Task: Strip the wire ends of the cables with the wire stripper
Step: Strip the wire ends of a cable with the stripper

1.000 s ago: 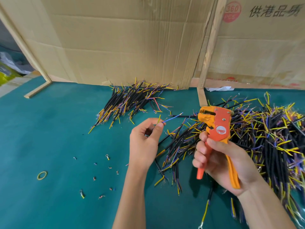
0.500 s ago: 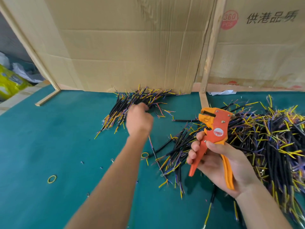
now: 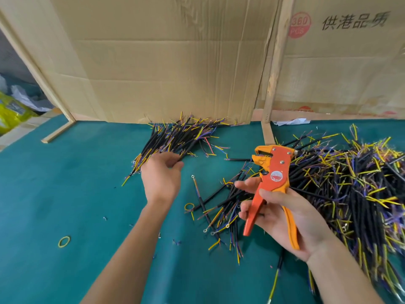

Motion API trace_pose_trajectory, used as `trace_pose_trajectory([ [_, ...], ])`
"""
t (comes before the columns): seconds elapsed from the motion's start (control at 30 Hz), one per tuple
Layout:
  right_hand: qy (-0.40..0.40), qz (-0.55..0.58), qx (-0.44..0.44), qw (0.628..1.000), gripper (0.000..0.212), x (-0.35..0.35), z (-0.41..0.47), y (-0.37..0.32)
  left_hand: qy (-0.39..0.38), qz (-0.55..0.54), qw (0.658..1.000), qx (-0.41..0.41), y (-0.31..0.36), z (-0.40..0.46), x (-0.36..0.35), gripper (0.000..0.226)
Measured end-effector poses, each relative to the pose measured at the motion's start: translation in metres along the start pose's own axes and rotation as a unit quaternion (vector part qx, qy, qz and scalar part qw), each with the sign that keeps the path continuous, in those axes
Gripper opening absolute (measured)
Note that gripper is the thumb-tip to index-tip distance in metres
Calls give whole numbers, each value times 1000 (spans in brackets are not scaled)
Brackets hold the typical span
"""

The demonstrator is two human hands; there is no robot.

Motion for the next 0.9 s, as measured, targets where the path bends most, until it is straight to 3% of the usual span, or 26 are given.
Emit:
trace_pose_trajectory([
  [0.17,-5,5,20,1000,55,2,2,0,-90,-66,993,-37,7,-78,2,30],
  [0.5,-6,-10,37,999,57,6,3,-2,-157,17,978,-135,38,-100,-18,17],
  [0.67,-9,-30,34,999,55,5,4,-1,-195,-61,966,-156,73,-104,-44,16],
  [0.73,-4,-26,43,999,55,8,4,-4,-157,-94,972,-151,77,-99,-40,9],
  [0.9,-7,-19,41,999,61,8,4,-5,-124,-177,975,-49,68,-87,-45,16],
])
Point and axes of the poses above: each hand's wrist, its own z-axis towards the middle knuckle, its own x-axis out of the back of the hand, y = z × x, the point moved 8 cm from there along z, towards the middle knuckle, and after that the axes turned 2 degrees about -y, right-handed, at the moved point
